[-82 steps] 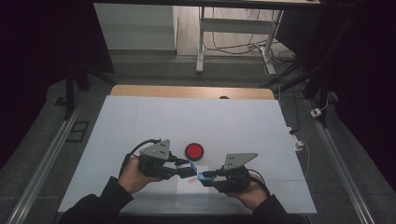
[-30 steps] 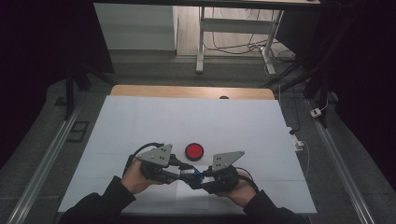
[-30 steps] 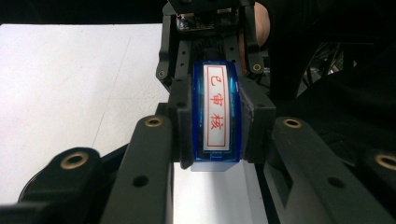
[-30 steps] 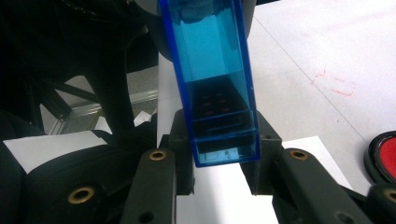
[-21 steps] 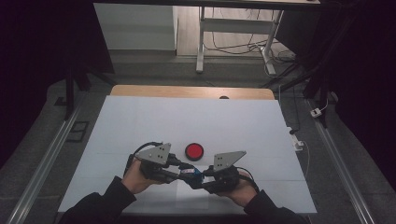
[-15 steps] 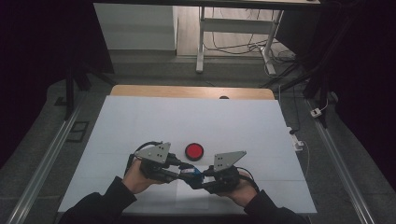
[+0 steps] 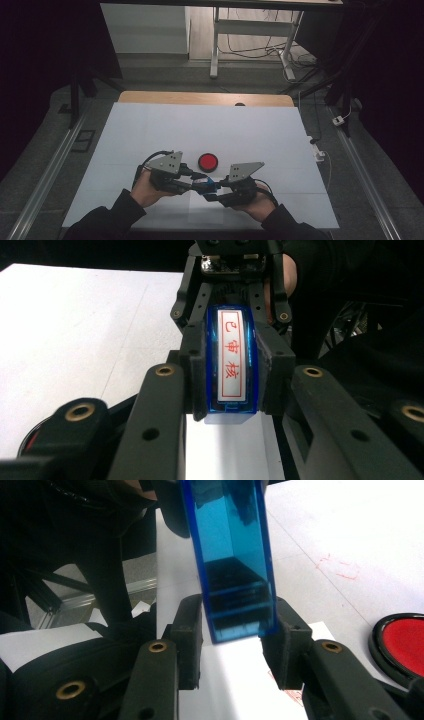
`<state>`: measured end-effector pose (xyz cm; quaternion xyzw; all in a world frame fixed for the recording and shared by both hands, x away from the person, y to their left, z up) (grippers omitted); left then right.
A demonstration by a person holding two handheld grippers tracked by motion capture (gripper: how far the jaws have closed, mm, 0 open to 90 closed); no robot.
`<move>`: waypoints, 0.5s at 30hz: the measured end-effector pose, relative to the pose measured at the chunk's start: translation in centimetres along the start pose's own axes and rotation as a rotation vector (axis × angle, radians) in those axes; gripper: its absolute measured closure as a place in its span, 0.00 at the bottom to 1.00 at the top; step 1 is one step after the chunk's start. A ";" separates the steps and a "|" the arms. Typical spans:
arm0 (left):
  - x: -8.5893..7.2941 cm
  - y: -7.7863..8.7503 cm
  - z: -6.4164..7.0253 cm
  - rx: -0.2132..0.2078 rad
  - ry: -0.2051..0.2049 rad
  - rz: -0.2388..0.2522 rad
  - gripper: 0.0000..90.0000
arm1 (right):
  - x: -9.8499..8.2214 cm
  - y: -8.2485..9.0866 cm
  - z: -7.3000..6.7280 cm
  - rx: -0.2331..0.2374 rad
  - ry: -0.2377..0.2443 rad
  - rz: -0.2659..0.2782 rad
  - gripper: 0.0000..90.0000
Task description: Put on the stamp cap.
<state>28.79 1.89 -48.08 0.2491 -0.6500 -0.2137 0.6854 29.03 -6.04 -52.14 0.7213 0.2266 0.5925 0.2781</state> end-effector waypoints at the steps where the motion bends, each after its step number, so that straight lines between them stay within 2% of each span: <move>1: 0.0 0.1 0.0 0.001 0.002 0.000 0.78 | 0.0 0.1 0.0 -0.005 -0.002 -0.002 0.67; 9: -0.1 0.4 -0.2 0.019 0.020 -0.006 0.78 | -0.1 0.2 0.0 -0.030 -0.008 -0.019 0.64; 15: -0.3 0.6 -0.4 0.039 0.035 -0.021 0.78 | -0.4 0.2 0.2 -0.064 -0.020 -0.037 0.58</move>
Point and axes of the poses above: each handheld gripper's, and its own axes: y roughly backward along the jaws, x roughly out of its top, z roughly to its right, the point moved 10 cm from there along -y, roughly forward along the jaws, and after that the axes turned 13 degrees about -z, right-handed, at the moved point
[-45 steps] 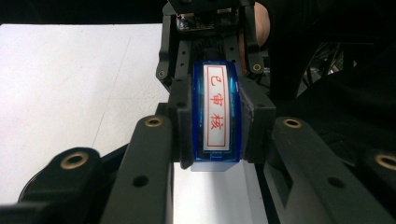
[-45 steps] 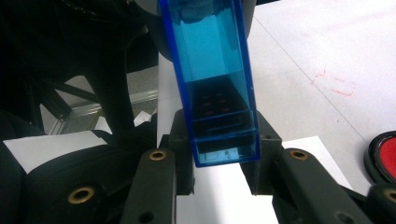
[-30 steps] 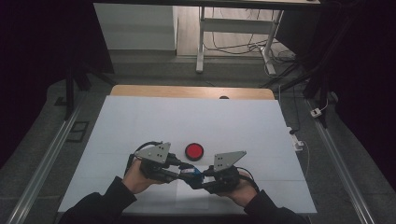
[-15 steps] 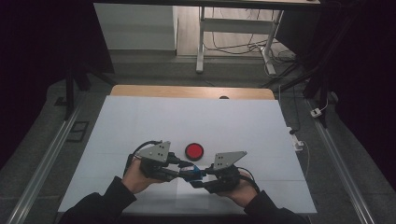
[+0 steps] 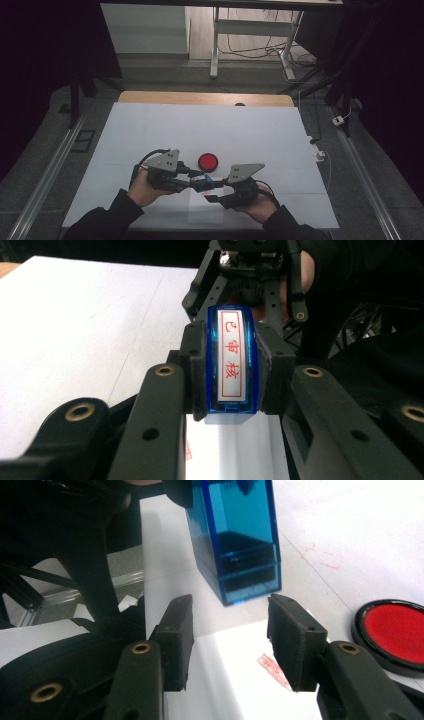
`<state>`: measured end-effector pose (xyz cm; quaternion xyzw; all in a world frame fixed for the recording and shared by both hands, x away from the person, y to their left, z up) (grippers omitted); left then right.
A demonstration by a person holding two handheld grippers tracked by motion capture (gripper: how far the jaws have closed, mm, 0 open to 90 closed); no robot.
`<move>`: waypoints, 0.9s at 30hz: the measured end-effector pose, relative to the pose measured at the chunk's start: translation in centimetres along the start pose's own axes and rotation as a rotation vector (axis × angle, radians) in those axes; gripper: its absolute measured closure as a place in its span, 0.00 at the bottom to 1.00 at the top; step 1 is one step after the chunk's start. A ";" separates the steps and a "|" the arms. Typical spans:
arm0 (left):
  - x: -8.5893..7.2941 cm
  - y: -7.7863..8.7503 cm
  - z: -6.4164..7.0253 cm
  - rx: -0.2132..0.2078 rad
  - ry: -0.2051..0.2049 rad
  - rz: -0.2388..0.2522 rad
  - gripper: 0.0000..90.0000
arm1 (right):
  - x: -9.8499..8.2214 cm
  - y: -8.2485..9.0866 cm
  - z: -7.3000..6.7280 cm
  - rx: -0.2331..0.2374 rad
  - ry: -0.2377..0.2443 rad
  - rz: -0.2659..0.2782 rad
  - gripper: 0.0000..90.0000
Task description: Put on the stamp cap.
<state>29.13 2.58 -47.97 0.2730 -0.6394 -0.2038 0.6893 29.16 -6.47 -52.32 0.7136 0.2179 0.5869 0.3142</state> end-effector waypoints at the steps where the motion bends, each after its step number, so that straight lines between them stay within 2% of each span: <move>1: -0.1 0.0 0.0 0.004 0.001 -0.004 0.78 | -0.1 0.0 0.1 -0.010 0.000 -0.006 0.56; 7: -0.4 0.2 -0.4 0.027 0.014 -0.026 0.78 | -0.3 0.3 0.4 -0.047 -0.018 -0.019 0.49; 14: -0.7 0.5 -0.9 0.055 0.050 -0.038 0.78 | -0.6 0.7 0.6 -0.092 -0.035 -0.036 0.38; 27: -1.7 1.1 -2.2 0.115 0.129 -0.074 0.78 | -1.7 2.1 1.2 -0.149 -0.107 -0.050 0.22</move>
Point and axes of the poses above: each handheld gripper's, and its own axes: y roughly backward along the jaws, x roughly out of its top, z roughly to its right, the point moved 10 cm from there along -y, roughly forward along the jaws, and after that the axes turned 13 degrees about -z, right-handed, at the moved point
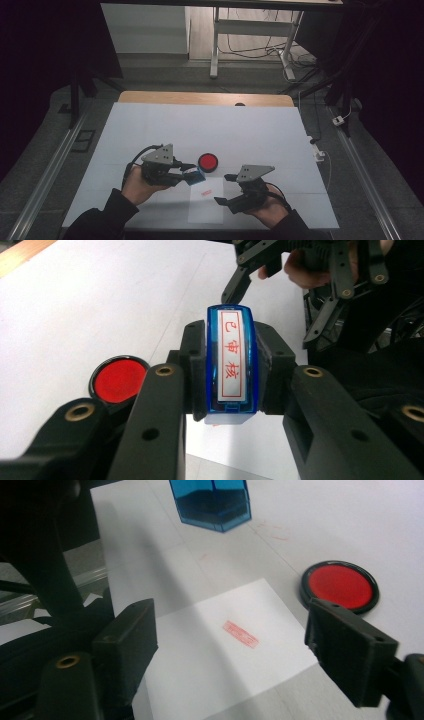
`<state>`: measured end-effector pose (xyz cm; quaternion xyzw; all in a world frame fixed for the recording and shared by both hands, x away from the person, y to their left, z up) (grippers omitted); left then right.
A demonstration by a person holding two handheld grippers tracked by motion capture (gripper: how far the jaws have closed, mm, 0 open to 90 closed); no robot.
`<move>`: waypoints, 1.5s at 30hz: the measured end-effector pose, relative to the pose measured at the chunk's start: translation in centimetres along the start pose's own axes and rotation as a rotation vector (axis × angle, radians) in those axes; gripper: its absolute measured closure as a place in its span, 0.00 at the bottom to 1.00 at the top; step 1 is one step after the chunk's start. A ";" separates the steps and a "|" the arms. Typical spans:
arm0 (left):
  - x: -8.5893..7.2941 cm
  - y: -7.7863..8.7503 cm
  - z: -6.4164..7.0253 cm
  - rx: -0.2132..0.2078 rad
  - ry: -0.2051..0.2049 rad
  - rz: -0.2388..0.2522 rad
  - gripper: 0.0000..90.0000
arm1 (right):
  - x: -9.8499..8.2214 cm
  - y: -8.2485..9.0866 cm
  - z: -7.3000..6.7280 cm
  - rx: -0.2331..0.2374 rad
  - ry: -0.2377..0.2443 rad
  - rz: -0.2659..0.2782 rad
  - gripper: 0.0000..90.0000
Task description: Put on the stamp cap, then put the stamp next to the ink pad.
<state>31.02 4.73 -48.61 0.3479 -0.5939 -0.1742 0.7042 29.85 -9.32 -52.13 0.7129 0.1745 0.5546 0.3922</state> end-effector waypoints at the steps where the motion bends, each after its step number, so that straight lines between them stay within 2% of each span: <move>1: 0.0 0.1 -0.1 0.002 0.004 -0.001 0.78 | -0.1 0.1 0.0 0.000 -0.003 0.000 0.21; 7: -0.3 0.4 -0.5 0.016 0.019 -0.006 0.78 | -0.6 0.3 0.3 -0.023 -0.011 -0.020 0.16; 15: -0.8 0.6 -1.2 0.039 0.051 -0.022 0.78 | -1.4 0.5 0.7 -0.044 -0.051 -0.053 0.06; 26: -1.6 0.7 -2.3 0.080 0.102 -0.049 0.78 | -2.0 1.8 1.5 -0.095 -0.079 -0.036 0.00; 37: -2.7 1.0 -3.8 0.135 0.160 -0.070 0.78 | -3.6 2.8 2.2 -0.145 -0.109 -0.050 0.00; 45: -3.5 1.2 -4.7 0.173 0.183 -0.089 0.78 | -5.1 3.8 2.8 -0.182 -0.156 -0.061 0.00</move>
Point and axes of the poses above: each handheld gripper's, and its own axes: y roughly backward along the jaws, x roughly out of its top, z roughly to its right, the point moved 10 cm from there along -y, roughly forward along the jaws, and after that the axes turned 13 degrees about -z, right-handed, at the moved point
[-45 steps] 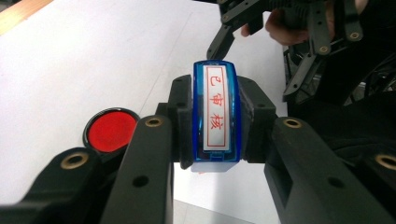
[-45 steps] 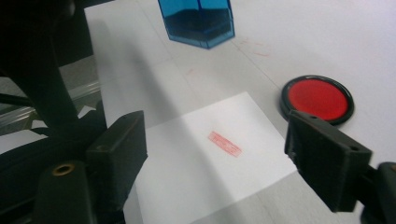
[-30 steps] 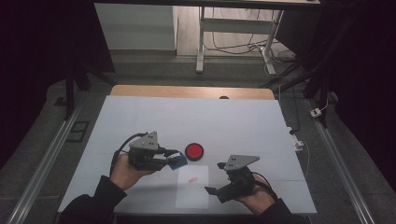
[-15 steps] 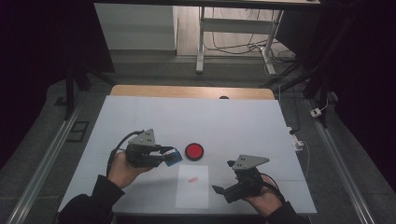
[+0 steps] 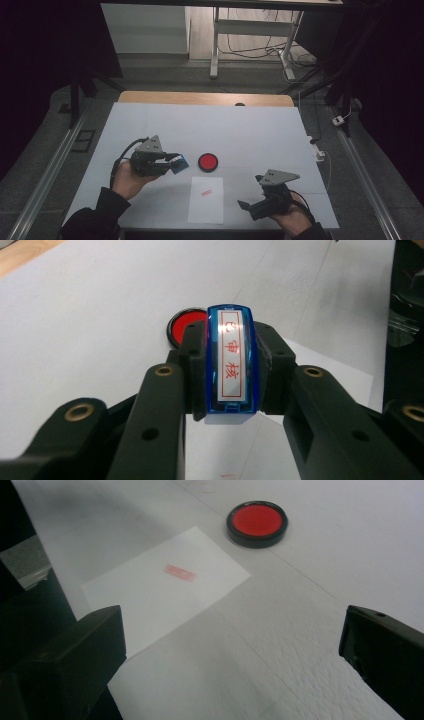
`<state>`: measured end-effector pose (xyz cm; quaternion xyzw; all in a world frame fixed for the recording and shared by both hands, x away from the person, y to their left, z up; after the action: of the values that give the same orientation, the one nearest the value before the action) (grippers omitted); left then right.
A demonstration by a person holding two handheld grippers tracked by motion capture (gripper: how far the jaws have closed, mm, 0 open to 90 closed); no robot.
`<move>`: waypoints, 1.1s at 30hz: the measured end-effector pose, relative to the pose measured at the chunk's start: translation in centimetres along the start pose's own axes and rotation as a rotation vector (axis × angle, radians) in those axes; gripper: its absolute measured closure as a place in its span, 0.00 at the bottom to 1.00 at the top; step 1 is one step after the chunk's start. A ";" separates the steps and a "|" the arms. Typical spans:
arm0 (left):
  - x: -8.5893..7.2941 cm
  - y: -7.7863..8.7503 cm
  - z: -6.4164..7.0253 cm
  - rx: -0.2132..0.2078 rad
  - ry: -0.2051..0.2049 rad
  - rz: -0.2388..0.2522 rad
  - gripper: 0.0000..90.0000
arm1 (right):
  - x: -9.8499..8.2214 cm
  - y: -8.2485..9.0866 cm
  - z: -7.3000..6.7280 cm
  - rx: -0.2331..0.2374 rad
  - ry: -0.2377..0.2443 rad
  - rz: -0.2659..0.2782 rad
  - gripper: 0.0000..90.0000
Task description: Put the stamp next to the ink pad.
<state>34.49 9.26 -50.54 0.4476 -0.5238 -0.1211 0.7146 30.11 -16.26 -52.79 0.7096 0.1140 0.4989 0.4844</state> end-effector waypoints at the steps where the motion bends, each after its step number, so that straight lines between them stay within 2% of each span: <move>1: 0.0 0.0 -0.1 0.002 0.002 -0.001 0.78 | -0.3 0.2 0.2 -0.011 -0.006 -0.006 0.00; 11: -0.8 0.0 -1.4 0.045 0.049 -0.021 0.78 | -1.8 1.4 1.4 -0.054 -0.062 -0.003 0.00; 19: -1.7 -0.5 -2.6 0.097 0.078 -0.059 0.78 | -2.8 2.3 2.2 -0.092 -0.092 -0.012 0.00; 26: -2.6 -1.2 -3.7 0.134 0.097 -0.098 0.78 | -3.5 2.6 2.5 -0.097 -0.110 -0.020 0.00; 33: -3.4 -1.6 -4.5 0.151 0.124 -0.119 0.78 | -3.5 2.8 2.7 -0.093 -0.124 -0.004 0.00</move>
<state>37.44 12.84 -54.12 0.5371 -0.4589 -0.0955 0.7013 29.69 -21.50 -52.74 0.7155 0.0619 0.4580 0.5239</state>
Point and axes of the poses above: each handheld gripper's, and its own axes: y roughly backward along the jaws, x roughly out of its top, z roughly to its right, the point moved 10 cm from there along -y, roughly forward along the jaws, and after that the axes turned 13 degrees about -z, right-handed, at the moved point
